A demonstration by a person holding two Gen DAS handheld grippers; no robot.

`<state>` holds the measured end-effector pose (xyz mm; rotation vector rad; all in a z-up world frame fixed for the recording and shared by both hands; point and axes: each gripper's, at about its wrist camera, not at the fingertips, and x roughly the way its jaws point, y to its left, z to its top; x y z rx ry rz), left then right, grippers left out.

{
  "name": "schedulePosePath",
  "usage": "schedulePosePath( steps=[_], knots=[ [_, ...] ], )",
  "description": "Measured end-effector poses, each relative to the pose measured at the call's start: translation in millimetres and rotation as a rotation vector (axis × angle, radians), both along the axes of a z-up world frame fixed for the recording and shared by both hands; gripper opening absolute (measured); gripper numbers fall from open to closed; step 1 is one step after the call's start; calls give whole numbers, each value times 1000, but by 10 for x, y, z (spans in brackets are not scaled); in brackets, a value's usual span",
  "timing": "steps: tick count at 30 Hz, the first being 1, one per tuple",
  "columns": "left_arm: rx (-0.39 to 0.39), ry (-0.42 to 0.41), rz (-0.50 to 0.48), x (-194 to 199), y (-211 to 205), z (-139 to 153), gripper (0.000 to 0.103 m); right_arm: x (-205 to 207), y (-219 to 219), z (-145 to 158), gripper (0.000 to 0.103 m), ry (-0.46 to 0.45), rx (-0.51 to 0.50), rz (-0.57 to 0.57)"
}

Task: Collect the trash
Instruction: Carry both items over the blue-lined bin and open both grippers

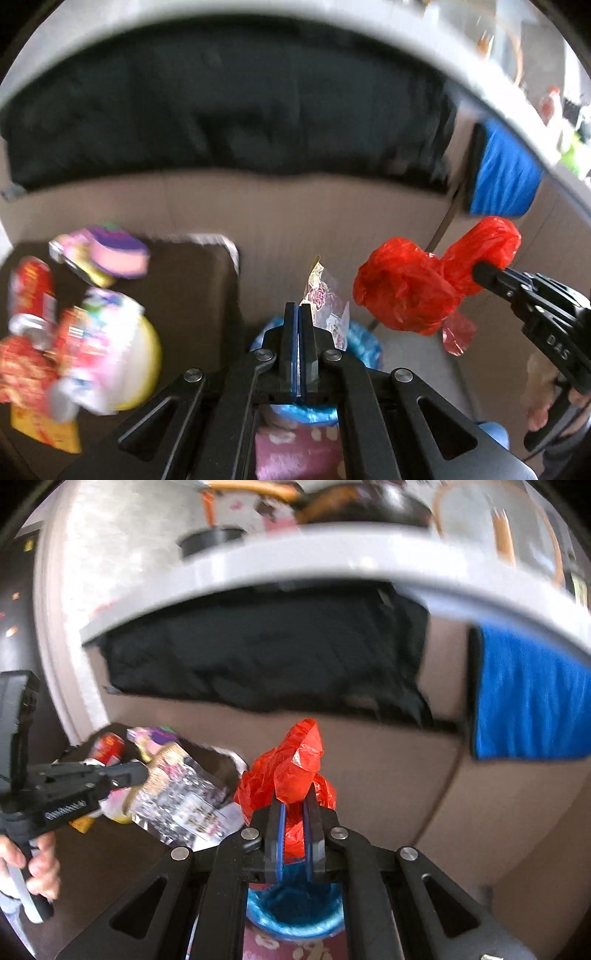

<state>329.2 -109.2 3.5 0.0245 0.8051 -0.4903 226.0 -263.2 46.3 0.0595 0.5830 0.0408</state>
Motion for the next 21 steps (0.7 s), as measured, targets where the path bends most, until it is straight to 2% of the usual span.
schedulePosePath(
  steps=[4,7,10,13,18,21],
  knots=[
    [59,108,8,276,-295,-561,0,312,-224,-643,7,119,35,-33],
    [134,174,29,459,-492,-977,0,547,-315,-1140,7,208,69,-43],
    [185,215,55,546,-618,-1241,0,713,-378,-1600,7,302,107,-57],
    [196,291,94,618,-669,-1513,0,812,-403,-1943,7,376,134,-66],
    [202,387,81,699,-716,-1801,2,867,-377,-2263,12,459,155,-68],
    [201,411,86,699,-700,-1828,6,918,-333,-2367,14,497,184,-67]
  ],
)
